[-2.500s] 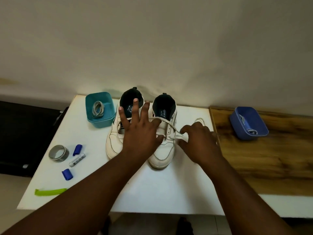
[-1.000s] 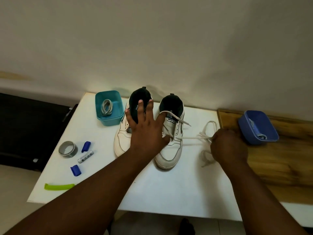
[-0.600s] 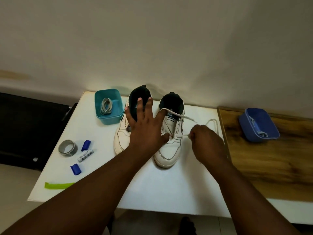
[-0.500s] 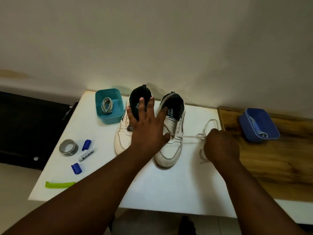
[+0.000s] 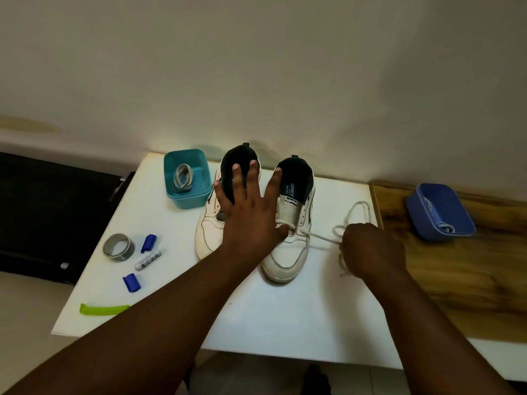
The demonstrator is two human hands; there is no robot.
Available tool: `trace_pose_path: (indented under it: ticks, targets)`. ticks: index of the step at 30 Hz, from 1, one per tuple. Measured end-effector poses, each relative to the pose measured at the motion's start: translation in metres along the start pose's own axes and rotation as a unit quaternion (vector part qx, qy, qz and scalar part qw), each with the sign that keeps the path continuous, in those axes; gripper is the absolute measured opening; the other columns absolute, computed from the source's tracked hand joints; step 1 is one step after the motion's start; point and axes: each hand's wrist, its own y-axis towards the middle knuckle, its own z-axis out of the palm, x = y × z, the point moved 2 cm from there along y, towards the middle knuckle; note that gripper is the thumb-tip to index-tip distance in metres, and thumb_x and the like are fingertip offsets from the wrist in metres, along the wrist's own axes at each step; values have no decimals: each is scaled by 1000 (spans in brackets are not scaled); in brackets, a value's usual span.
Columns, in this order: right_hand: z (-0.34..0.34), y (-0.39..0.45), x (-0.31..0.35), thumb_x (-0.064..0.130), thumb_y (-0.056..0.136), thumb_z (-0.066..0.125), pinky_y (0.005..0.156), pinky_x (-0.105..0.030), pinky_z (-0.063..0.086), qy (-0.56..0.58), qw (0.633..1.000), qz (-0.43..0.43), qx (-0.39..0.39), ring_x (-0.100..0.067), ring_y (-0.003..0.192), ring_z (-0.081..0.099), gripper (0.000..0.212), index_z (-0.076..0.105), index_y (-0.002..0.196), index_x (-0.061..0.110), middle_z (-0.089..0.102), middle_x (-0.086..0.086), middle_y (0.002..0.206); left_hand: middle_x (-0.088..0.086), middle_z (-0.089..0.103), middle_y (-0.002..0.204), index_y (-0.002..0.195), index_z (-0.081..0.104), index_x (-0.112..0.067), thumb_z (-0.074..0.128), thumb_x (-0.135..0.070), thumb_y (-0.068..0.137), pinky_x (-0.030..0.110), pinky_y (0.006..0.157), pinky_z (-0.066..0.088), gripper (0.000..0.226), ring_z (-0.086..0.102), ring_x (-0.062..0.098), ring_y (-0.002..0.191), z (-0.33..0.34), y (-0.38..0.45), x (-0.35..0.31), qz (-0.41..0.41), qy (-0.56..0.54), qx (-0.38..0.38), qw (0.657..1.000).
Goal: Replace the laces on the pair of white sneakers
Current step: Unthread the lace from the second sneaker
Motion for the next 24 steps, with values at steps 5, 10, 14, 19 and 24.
trace_pose_path:
  ticks: [5,10,14,19,24]
  targets:
    - [-11,-5,46,44,96,62,89,-40,49,119,989,-77,-51,-29,107,59,27,67,116,26,61,-2,117,14,-14,169,161,-6,-32,67,-69,78,73,116,-6,117,-17,43,153,0,1,-2,-5,2,13,1000]
    - [-7,-1,43,32,100,56,84,-40,46,101,989,-75,-76,-27,96,62,12,67,101,28,66,2,102,13,-9,169,161,1,-34,66,-70,78,73,117,-5,112,-15,41,154,5,1,3,-9,-15,28,999]
    - [-19,5,-10,26,97,56,82,-44,51,74,991,82,-72,-32,92,62,13,68,102,26,65,-5,103,13,-7,169,161,6,-34,64,-69,79,72,117,-4,106,-15,41,154,5,0,-2,-7,-22,35,999]
    - [-15,-4,27,48,95,63,94,-45,45,111,993,4,-30,-30,111,60,32,63,123,32,61,-2,121,14,-8,170,160,7,-40,60,-69,82,72,117,-4,99,-14,41,154,9,-3,-2,2,-18,32,999]
    - [-12,-1,49,31,100,58,90,-42,39,176,978,-103,-36,-20,96,63,9,65,94,33,68,9,94,10,5,170,140,47,-49,58,-63,87,72,117,-8,56,-12,39,155,7,-2,0,29,-32,38,998]
